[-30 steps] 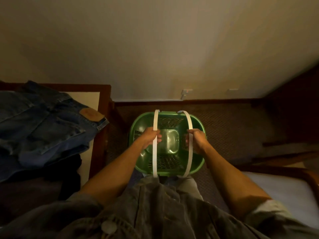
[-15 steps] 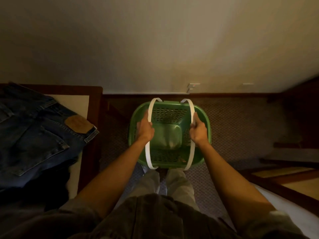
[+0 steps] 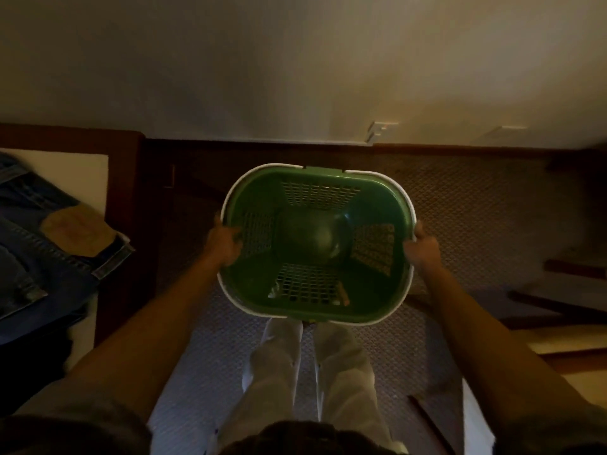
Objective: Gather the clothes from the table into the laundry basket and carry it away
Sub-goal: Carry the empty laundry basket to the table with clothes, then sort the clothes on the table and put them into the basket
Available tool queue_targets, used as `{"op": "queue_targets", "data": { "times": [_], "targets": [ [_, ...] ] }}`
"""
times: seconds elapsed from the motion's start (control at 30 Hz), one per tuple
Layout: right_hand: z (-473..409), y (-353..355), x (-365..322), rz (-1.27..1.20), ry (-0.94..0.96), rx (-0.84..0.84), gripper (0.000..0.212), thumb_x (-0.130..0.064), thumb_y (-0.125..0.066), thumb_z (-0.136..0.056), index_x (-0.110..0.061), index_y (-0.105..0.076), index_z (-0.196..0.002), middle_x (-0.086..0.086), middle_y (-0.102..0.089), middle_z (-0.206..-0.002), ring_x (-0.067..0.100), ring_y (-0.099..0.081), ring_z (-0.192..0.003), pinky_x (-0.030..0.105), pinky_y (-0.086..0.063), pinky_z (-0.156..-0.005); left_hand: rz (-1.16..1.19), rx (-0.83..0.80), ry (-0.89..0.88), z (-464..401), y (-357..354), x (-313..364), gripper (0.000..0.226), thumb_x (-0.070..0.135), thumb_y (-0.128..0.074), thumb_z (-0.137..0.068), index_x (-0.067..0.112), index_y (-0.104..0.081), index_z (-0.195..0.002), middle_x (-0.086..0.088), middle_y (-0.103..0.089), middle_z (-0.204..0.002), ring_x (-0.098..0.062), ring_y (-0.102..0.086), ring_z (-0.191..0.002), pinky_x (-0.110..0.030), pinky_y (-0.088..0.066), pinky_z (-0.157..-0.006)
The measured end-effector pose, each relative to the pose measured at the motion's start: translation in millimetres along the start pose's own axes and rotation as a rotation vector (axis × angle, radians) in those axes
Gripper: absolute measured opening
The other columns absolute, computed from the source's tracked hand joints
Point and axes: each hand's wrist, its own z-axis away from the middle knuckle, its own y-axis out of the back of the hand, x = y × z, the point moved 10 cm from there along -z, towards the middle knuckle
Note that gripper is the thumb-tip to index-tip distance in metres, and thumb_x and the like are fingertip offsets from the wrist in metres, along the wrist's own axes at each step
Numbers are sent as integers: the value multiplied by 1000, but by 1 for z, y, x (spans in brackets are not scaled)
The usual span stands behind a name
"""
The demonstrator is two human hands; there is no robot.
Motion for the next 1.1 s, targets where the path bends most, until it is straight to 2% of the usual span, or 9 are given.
{"op": "queue_targets", "data": {
  "times": [0.1,0.23,0.37,0.53,0.67,0.73,0.87,0.97,1.1],
  "targets": [
    [-18,-22,2,-45,13,-155,49,-3,-51,-96,-21,-42,-141,13,-58,-110,18,-59,-80,29,-48,-62,-6,-91,-51,-16,-23,-11,83,11,-68,-93,23,-20,-160,-20,10,-166,-44,-20,-150,-43,-25,-123],
    [-35,-22,-10,90,86,-64,58,2,-51,-93,-24,-38,-144,14,-59,-119,28,-64,-92,35,-56,-67,117,-14,-148,-19,-25,-6,101,4,-65,-93,35,5,-160,-22,18,-165,-44,-2,-153,-55,-19,-122],
    [-37,-20,-16,139,92,-43,68,0,-52,-95,-28,-28,-151,11,-57,-113,17,-59,-75,25,-46,-53,144,28,-220,-14,-14,-5,117,21,-76,-87,22,17,-158,-20,10,-167,-41,-10,-153,-56,-22,-119],
    [-19,-22,-21,132,42,-72,74,2,-52,-93,-25,-21,-153,18,-57,-118,23,-61,-80,32,-51,-57,98,-35,-160,-4,-14,-4,110,10,-68,-92,25,19,-158,-16,14,-167,-43,-21,-150,-55,-30,-119],
    [16,-20,-44,38,45,-64,83,-4,-61,-89,-34,-15,-153,19,-53,-130,25,-65,-83,33,-54,-56,237,28,-162,11,1,-6,106,30,-74,-87,34,3,-160,-21,3,-167,-46,-9,-152,-66,-23,-118],
    [45,-25,-74,-8,148,-59,82,-4,-59,-92,-30,-16,-155,16,-57,-127,20,-64,-82,30,-52,-58,315,61,-163,27,10,-8,91,25,-72,-85,31,-17,-158,-23,-17,-163,-46,-24,-148,-64,-33,-114],
    [131,-56,-144,-77,353,-157,77,-13,-61,-95,-28,-17,-157,6,-53,-142,26,-56,-124,45,-47,-105,419,171,-216,85,46,2,61,13,-70,-88,16,-48,-144,-15,-52,-138,-36,-55,-125,-43,-46,-105],
    [196,-87,-196,-37,543,-211,75,-17,-66,-93,-24,-25,-156,7,-46,-150,25,-46,-137,47,-37,-115,465,278,-195,129,81,-7,61,24,-72,-90,19,-49,-146,-11,-43,-155,-33,-45,-138,-38,-39,-111],
    [280,-130,-252,31,744,-331,75,-22,-69,-90,-21,-31,-154,9,-51,-146,23,-50,-133,33,-37,-113,520,427,-152,190,128,-41,56,37,-71,-91,27,-52,-143,-4,-27,-165,-28,-32,-149,-40,-32,-117]
  ]
}}
